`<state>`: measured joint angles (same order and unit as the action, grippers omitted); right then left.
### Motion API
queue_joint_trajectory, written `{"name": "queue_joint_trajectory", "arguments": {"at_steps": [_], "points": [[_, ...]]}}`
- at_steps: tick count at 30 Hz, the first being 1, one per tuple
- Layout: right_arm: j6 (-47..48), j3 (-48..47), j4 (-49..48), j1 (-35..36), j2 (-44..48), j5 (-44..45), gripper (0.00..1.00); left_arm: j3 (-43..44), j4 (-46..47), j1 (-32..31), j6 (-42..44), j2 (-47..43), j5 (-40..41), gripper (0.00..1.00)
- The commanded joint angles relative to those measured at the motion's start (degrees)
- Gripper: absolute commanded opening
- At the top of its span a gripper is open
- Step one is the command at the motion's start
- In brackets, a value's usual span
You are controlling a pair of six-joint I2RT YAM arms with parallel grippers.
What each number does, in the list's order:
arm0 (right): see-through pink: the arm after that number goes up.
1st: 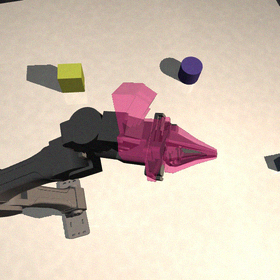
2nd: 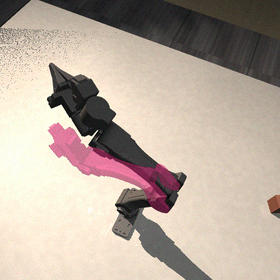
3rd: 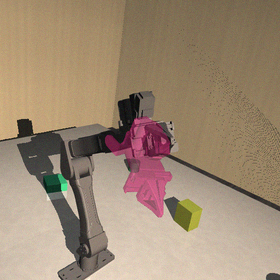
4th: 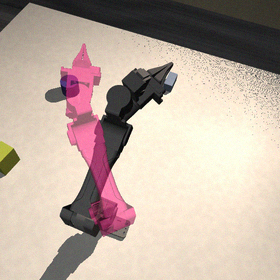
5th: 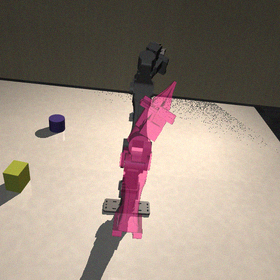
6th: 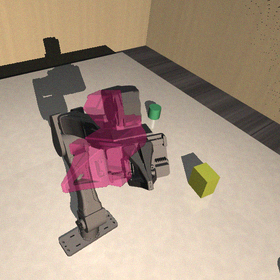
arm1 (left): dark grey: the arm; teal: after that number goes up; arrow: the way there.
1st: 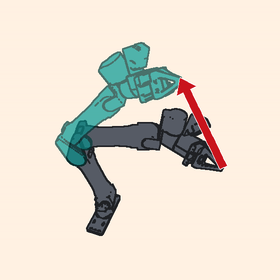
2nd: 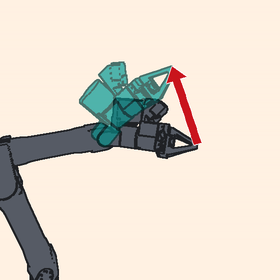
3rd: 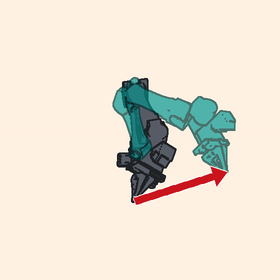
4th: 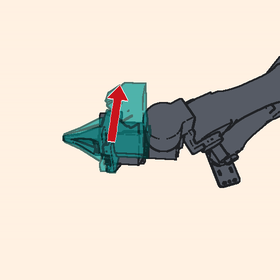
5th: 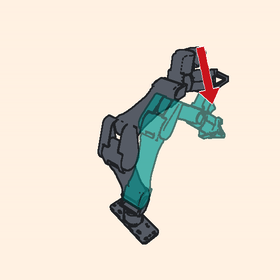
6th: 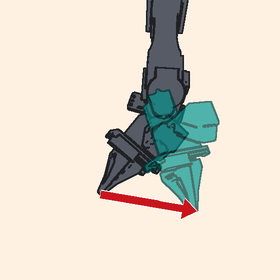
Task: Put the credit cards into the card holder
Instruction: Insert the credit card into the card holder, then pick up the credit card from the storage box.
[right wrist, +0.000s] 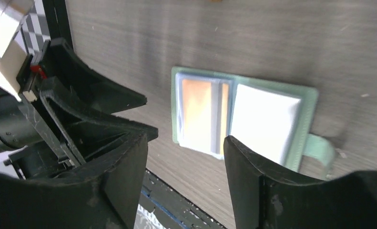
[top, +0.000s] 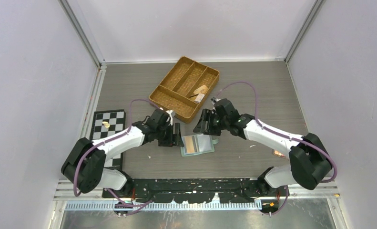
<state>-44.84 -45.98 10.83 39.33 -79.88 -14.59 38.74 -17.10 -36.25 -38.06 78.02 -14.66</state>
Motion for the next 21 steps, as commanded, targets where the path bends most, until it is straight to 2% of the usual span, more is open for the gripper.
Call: {"name": "queue_joint_trajectory", "arguments": {"at_steps": [1, 7, 11, 15, 21], "points": [[4.60, -4.46, 5.74, -4.45, 3.16, 4.45, 0.68, 6.98, -4.14, 0.87, 4.74, -1.19, 1.65, 0.66], [6.77, -5.74, 6.11, -14.30, 4.16, 2.38, 0.72, 24.29, -8.22, 1.08, 13.66, 6.56, 1.60, 0.69], [8.02, -5.42, 6.76, -19.27, 5.94, 0.97, 0.73, 37.12, -9.50, 1.32, 17.85, 16.44, 1.28, 0.70], [8.55, -3.35, 6.92, -22.89, 8.82, -0.53, 0.76, 49.66, -11.59, 1.53, 21.97, 26.09, 2.03, 0.72], [8.96, -0.06, 6.93, -26.66, 12.53, -3.18, 0.77, 63.55, -14.08, 1.53, 26.39, 38.49, 3.67, 0.75]]}}
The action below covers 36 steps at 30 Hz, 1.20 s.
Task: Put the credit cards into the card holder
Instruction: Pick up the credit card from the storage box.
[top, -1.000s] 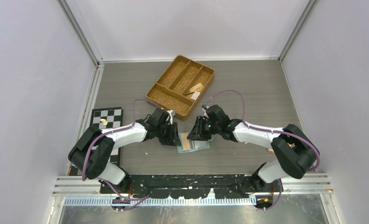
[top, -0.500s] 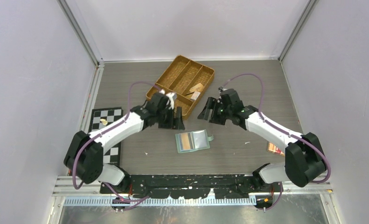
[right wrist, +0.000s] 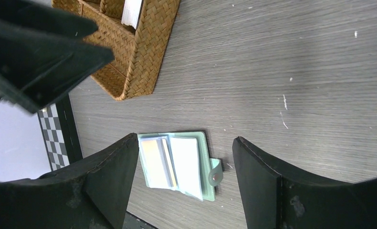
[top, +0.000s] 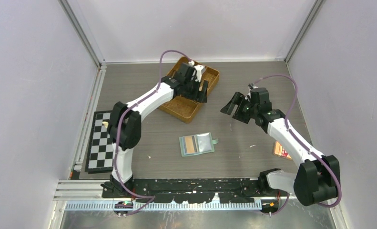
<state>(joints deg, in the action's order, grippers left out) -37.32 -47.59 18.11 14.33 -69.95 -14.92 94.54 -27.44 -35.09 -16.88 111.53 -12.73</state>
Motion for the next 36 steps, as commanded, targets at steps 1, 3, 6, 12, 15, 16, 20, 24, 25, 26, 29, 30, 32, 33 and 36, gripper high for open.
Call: {"name": "queue_joint_trajectory", "arguments": {"at_steps": [1, 3, 6, 12, 15, 16, 20, 24, 25, 26, 29, 30, 32, 33, 36], "points": [[1.52, 2.04, -0.31, -2.10, 2.98, -3.30, 0.77, 9.72, -4.63, 0.34, 5.79, 6.75, 2.01, 0.77], [1.55, 2.69, -0.35, -2.91, 3.47, -4.18, 0.77, 12.76, -6.09, 0.31, 6.67, 10.46, 2.64, 0.78], [1.96, 3.03, -0.40, -3.40, 3.57, -5.43, 0.77, 14.31, -6.12, 0.32, 8.27, 12.48, 4.01, 0.78], [2.36, 3.12, -0.99, -3.99, 1.85, -7.26, 0.77, 13.69, -4.07, 0.34, 10.89, 14.44, 5.31, 0.79], [2.09, 3.36, -1.75, -4.10, 1.03, -8.15, 0.77, 14.74, -4.71, 0.21, 11.57, 16.02, 4.44, 0.79], [1.95, 3.50, -1.94, -4.08, 0.91, -8.31, 0.77, 15.15, -5.05, 0.13, 11.79, 16.46, 3.86, 0.79], [1.52, 4.02, -2.92, -4.13, 0.50, -9.07, 0.77, 15.68, -5.45, -0.77, 13.63, 16.76, 2.46, 0.79], [1.14, 4.11, -3.48, -4.16, -0.17, -10.05, 0.77, 15.01, -4.98, -1.85, 14.76, 15.51, 2.99, 0.79], [1.08, 4.09, -3.54, -4.20, -0.30, -10.28, 0.77, 14.68, -4.71, -2.06, 14.82, 15.07, 3.16, 0.79], [0.97, 4.09, -3.60, -4.16, -0.42, -10.45, 0.77, 14.35, -4.42, -2.28, 14.82, 14.59, 3.30, 0.79], [0.76, 4.09, -3.78, -4.19, -0.58, -10.99, 0.77, 12.78, -2.95, -2.61, 15.01, 12.94, 3.32, 0.79], [0.68, 4.09, -3.76, -4.16, -0.66, -11.09, 0.77, 12.23, -2.42, -2.73, 15.13, 12.42, 3.13, 0.79], [0.60, 4.23, -3.84, -4.18, -0.77, -11.38, 0.77, 11.46, -1.54, -2.90, 15.21, 11.63, 3.07, 0.79], [0.56, 4.29, -3.94, -4.19, -0.87, -11.52, 0.77, 11.33, -1.38, -2.98, 15.21, 11.35, 3.00, 0.79], [-0.06, 4.65, -4.57, -4.19, -1.06, -12.16, 0.77, 11.08, -1.27, -3.06, 15.30, 10.81, 2.77, 0.79]]}}
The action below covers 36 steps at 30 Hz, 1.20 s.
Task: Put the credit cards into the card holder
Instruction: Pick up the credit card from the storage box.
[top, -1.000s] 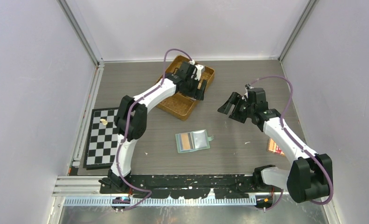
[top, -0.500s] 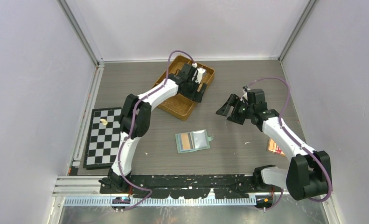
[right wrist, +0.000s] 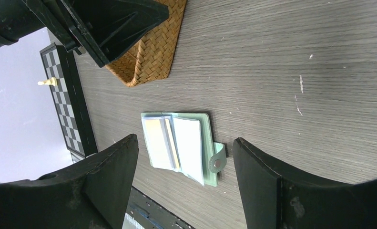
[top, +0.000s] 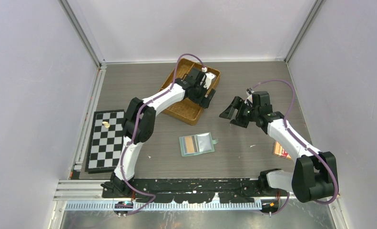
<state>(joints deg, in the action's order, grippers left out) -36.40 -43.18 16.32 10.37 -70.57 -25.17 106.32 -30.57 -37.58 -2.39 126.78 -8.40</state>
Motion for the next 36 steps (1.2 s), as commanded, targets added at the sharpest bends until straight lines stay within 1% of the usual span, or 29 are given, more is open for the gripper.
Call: {"name": "queue_joint_trajectory", "arguments": {"at_steps": [1, 9, 17, 20, 22, 24, 27, 34, 36], "points": [[-1.17, 0.46, -2.98, -0.23, -0.45, -2.05, 0.77, -0.77, 1.97, -0.56, 0.83, -4.58, -1.59, 0.78], [-1.65, 0.89, -3.13, -0.19, -0.10, -2.46, 0.77, -1.39, 3.35, -0.66, 0.29, -5.47, -3.09, 0.78], [-1.91, 1.25, -3.13, -0.24, 0.06, -2.56, 0.76, -2.70, 4.60, -0.70, 0.26, -6.63, -3.15, 0.72], [-2.07, 1.25, -3.15, -0.18, -0.10, -2.69, 0.76, -2.54, 4.10, -0.70, 0.33, -6.44, -3.04, 0.67], [-2.11, 1.25, -3.13, -0.25, -0.01, -2.72, 0.76, -2.51, 3.87, -0.66, 0.25, -6.52, -2.98, 0.61], [-2.17, 1.23, -3.13, -0.22, 0.03, -2.72, 0.76, -2.70, 4.02, -0.65, 0.28, -6.61, -3.02, 0.53], [-2.18, 1.23, -3.13, -0.24, -0.09, -2.78, 0.75, -2.62, 3.97, -0.66, 0.20, -6.47, -2.97, 0.46], [-2.33, 1.25, -3.14, -0.18, -0.01, -2.87, 0.75, -2.90, 4.02, -0.72, 0.02, -6.72, -1.84, 0.26], [-2.35, 1.25, -3.11, -0.22, -0.08, -2.87, 0.75, -3.20, 4.23, -0.65, 0.01, -7.09, -1.13, 0.22]]}}
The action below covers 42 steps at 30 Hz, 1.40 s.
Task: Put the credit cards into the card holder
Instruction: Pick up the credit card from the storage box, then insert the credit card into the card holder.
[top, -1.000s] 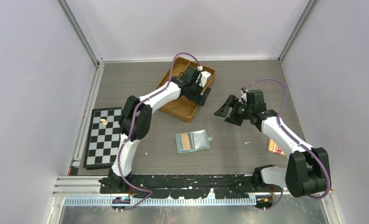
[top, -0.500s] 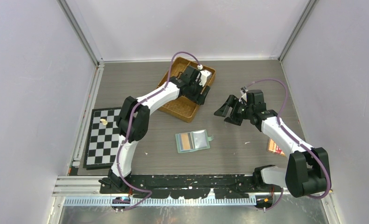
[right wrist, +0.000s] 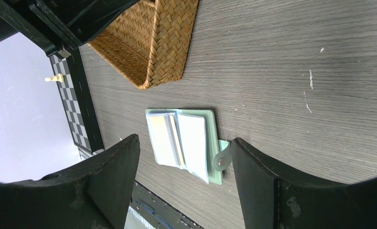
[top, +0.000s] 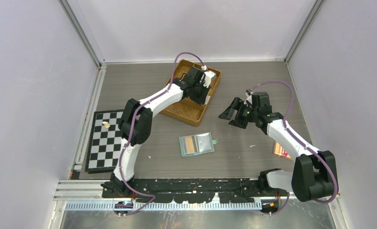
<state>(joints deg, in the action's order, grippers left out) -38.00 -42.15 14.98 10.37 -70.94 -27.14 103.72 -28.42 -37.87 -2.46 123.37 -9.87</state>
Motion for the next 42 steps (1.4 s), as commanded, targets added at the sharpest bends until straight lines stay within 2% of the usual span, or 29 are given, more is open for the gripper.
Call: {"name": "queue_joint_trajectory", "arguments": {"at_steps": [1, 9, 14, 18, 21, 27, 34, 38, 42], "points": [[-0.78, 0.23, -1.83, -0.26, 0.28, -0.95, 0.75, -0.88, 2.19, -0.37, 0.03, -4.00, 0.90, 0.20], [-0.36, 0.13, -2.03, -0.23, 0.45, -0.78, 0.74, -4.10, 4.51, -0.37, -0.53, -8.58, 7.30, 0.00], [1.46, -0.89, -2.43, -0.19, 2.30, -1.36, 0.75, -7.94, 6.25, -0.37, -0.95, -14.73, 11.55, 0.00], [4.03, -1.99, -4.17, -0.23, 5.35, -6.18, 0.76, -11.49, 6.50, -0.25, -3.55, -21.56, 10.30, 0.00], [6.58, -3.40, -3.67, -0.14, 7.24, -10.42, 0.78, -14.92, 5.73, 0.25, -6.05, -27.26, 4.84, 0.00], [7.33, -4.18, -5.47, 1.43, 9.42, -17.64, 0.78, -20.22, -0.33, 2.88, -10.19, -33.51, -13.11, 0.00], [7.98, -4.87, -6.57, 5.58, 9.56, -19.89, 0.78, -26.50, -4.64, 3.55, -10.92, -38.05, -31.85, 0.00], [10.11, -6.58, -4.84, 8.42, 8.55, -20.93, 0.77, -29.65, -5.41, 3.50, -9.80, -39.67, -39.01, 0.00], [13.51, -9.33, 0.35, 12.76, 5.07, -21.12, 0.70, -31.27, -5.60, 3.53, -9.11, -40.49, -42.34, 0.00]]}}
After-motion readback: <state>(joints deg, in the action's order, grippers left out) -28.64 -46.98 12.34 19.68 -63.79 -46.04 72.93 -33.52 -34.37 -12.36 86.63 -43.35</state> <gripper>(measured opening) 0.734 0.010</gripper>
